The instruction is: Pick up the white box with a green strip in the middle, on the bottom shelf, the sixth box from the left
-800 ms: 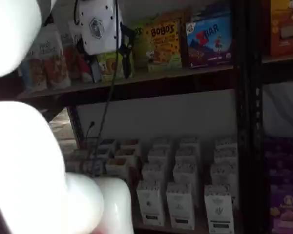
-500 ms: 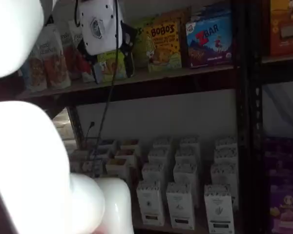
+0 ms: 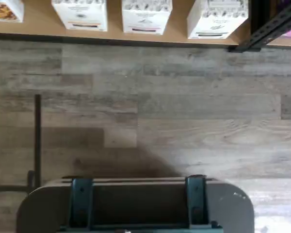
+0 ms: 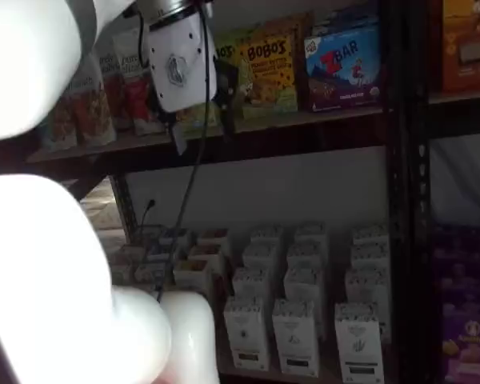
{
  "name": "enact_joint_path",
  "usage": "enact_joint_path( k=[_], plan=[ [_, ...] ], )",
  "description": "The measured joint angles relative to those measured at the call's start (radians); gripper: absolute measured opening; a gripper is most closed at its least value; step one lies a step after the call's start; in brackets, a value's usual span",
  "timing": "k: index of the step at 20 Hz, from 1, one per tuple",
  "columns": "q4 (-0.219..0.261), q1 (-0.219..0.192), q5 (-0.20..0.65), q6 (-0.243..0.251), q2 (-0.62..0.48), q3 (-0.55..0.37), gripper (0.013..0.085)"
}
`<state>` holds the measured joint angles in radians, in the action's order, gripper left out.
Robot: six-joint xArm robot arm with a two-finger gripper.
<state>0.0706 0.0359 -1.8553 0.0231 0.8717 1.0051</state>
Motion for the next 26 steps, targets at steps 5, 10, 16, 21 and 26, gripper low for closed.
enact_joint_path(
  k=[5, 10, 16, 21, 26],
  plan=[
    [-0.032, -0.095, 0.161, -0.075, 0.022, -0.145, 0.0850],
    [-0.028, -0.132, 0.312, -0.106, 0.018, -0.276, 0.0850],
    [-0.062, -0.190, 0.526, -0.160, 0.025, -0.432, 0.0850],
    [-0.035, -0.188, 0.656, -0.147, -0.009, -0.522, 0.0850],
    [-0.022, -0.181, 0.817, -0.129, -0.084, -0.616, 0.0850]
  ],
)
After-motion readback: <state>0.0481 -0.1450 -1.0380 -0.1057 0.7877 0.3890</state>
